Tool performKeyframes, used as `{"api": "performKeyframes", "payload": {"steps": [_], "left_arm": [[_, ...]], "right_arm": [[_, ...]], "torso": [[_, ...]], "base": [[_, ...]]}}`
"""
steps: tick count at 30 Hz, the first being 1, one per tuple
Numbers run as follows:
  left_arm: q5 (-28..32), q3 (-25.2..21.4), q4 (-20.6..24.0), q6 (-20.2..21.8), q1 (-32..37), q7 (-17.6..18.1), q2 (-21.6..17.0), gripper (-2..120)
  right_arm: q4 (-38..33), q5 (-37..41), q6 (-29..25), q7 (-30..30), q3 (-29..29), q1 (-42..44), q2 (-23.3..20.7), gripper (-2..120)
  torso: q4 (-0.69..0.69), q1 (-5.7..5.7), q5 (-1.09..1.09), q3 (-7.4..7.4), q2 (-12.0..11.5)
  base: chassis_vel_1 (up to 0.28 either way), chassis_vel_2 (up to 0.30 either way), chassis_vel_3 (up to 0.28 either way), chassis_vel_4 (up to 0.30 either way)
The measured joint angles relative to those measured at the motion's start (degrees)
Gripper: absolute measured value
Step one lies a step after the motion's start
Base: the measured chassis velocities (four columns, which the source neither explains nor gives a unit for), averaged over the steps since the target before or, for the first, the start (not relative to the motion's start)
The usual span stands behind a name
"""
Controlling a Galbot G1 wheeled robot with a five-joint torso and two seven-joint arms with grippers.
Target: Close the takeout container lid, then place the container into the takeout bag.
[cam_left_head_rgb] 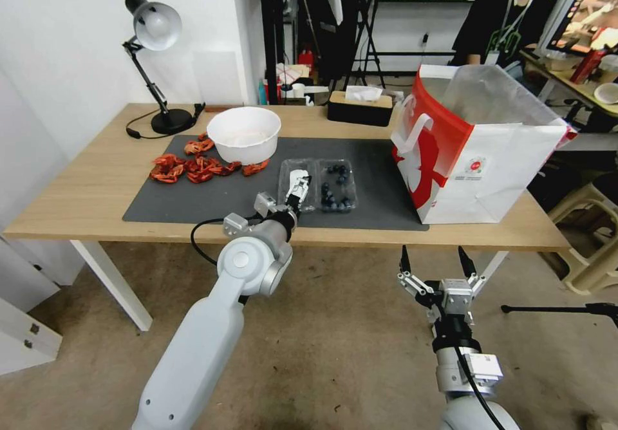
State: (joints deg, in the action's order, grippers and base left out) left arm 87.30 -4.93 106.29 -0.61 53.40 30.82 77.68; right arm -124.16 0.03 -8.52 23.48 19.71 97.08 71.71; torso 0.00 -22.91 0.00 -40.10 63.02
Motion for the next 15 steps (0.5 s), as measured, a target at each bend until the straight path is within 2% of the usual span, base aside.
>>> {"api": "performKeyframes", "payload": {"steps": [2,3,4,7,8,10,15], "left_arm": [[-4.08,1.34,0.02,-1.03,0.54,-3.11,-0.64,100],[-4.08,1.34,0.02,-1.03,0.54,-3.11,-0.64,100],[-7.41,2.29,0.01,-2.04,0.90,-5.48,-1.11,100],[-12.79,3.84,-0.10,-3.75,1.36,-9.34,-1.88,100],[-12.79,3.84,-0.10,-3.75,1.36,-9.34,-1.88,100],[-17.08,5.13,-0.46,-5.24,1.56,-11.96,-2.57,100],[-20.90,6.07,-0.77,-6.32,1.59,-14.73,-3.12,100]], "right_arm": [[0.08,-0.08,-0.09,-0.04,-0.03,0.00,0.03,100],[0.08,-0.08,-0.09,-0.04,-0.03,0.00,0.03,100],[0.12,-0.16,-0.21,-0.06,-0.04,0.03,0.06,100],[0.22,-0.37,-0.44,-0.13,-0.06,0.13,0.15,100],[0.22,-0.37,-0.44,-0.13,-0.06,0.13,0.15,100],[0.28,-0.51,-0.56,-0.17,-0.07,0.20,0.22,100],[0.39,-0.77,-0.67,-0.20,-0.10,0.23,0.32,100]], "torso": [[0.00,0.00,0.00,0.00,0.00],[0.00,0.00,0.00,0.00,0.00],[0.00,0.00,0.00,0.00,0.00],[0.00,0.00,0.00,0.00,0.00],[0.00,0.00,0.00,0.00,0.00],[0.00,0.00,0.00,0.00,0.00],[0.00,0.00,0.00,0.00,0.00]], "base": [[0.000,0.000,0.000,0.000],[0.000,0.000,0.000,0.000],[0.000,0.000,0.000,0.000],[0.000,0.000,0.000,0.000],[0.000,0.000,0.000,0.000],[0.000,0.000,0.000,0.000],[0.000,0.000,0.000,0.000]]}}
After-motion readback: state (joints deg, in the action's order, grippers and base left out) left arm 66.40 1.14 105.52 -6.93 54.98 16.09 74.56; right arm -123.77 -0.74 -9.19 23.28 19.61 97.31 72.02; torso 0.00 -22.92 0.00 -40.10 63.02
